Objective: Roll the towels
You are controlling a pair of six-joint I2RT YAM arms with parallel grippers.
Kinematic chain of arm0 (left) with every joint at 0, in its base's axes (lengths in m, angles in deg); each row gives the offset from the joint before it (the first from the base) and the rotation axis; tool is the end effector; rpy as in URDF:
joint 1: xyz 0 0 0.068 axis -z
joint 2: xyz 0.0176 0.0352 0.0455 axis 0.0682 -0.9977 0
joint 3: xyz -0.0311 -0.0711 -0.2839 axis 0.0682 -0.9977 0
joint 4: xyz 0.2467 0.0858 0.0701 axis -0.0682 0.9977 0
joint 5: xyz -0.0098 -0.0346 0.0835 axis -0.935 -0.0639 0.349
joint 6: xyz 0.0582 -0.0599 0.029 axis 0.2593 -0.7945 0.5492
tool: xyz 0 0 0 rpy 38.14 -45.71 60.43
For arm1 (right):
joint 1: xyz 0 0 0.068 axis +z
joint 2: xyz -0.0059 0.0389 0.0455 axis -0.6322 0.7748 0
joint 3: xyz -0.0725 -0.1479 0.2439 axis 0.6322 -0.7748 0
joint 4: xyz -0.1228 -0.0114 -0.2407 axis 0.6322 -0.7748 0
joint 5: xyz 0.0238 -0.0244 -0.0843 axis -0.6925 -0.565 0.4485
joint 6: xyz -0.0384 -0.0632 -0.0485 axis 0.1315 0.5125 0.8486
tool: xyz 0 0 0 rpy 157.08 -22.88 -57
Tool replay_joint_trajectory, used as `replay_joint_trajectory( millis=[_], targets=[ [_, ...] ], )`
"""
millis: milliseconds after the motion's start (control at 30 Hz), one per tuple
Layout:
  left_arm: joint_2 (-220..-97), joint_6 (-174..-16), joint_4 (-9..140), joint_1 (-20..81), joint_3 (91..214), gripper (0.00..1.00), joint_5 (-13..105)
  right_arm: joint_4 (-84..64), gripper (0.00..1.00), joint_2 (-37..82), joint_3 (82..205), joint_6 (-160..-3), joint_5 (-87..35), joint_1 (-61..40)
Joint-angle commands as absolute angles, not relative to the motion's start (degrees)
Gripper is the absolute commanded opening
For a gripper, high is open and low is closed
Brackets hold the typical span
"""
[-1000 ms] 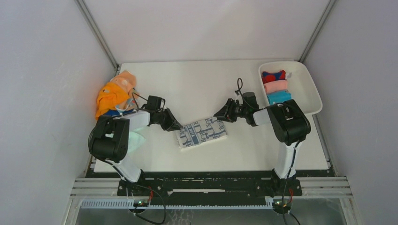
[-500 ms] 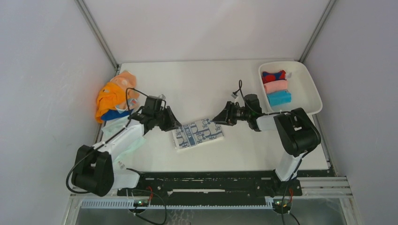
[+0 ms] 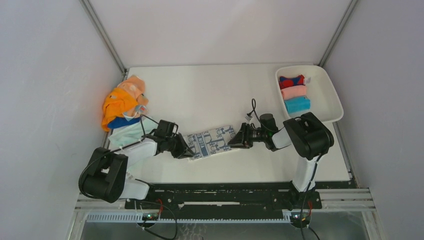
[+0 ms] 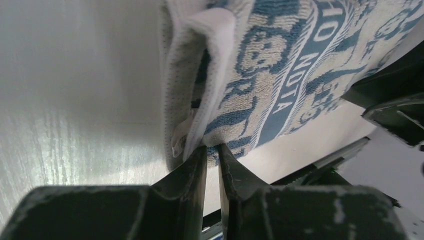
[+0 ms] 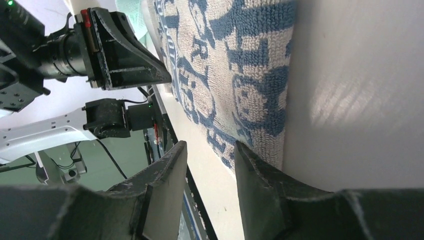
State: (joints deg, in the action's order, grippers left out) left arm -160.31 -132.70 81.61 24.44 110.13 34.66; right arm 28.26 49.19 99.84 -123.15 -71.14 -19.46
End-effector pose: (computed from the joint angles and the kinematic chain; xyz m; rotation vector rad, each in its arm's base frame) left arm 0.2178 -0.1096 0.1132 -0.5810 2.7696 -0.7974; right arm 0.2839 0.1684 0.0800 0.0273 2.4422 1.6289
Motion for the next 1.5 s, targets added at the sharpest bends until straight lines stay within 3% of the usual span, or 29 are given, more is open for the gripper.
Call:
replay_joint_trajectory(
  millis=[0, 333, 567, 733, 933, 1300, 1467],
  targets=[
    [-164.2, -131.2, 81.4, 20.2, 107.5, 0.21, 39.8, 29.5, 0.41, 49.7, 96.4, -122.0, -66.8, -20.6],
    [-173.8, -120.6, 92.9, 19.9, 128.8, 0.25, 49.3, 32.5, 0.41, 42.9, 95.4, -127.1, -63.7, -9.5],
    [-165.0, -117.6, 92.8, 20.0, 130.9, 0.29, 50.3, 17.2, 0.41, 34.3, 104.5, -117.6, -61.6, -12.2],
    [-163.3, -118.5, 90.0, 20.0, 131.6, 0.30, 46.4, 17.0, 0.41, 38.1, 110.1, -117.2, -61.4, -15.2],
    [-171.2, -120.4, 85.4, 20.2, 134.4, 0.30, 41.6, 22.2, 0.41, 45.3, 111.8, -120.7, -63.2, -15.6],
    [-186.2, -118.3, 90.5, 19.5, 142.8, 0.28, 45.5, 28.6, 0.38, 51.9, 100.3, -122.4, -62.9, -19.2],
    [-192.7, -116.0, 91.2, 21.0, 151.4, 0.28, 43.6, 28.5, 0.37, 49.1, 95.1, -122.2, -62.2, -14.7]
  ],
)
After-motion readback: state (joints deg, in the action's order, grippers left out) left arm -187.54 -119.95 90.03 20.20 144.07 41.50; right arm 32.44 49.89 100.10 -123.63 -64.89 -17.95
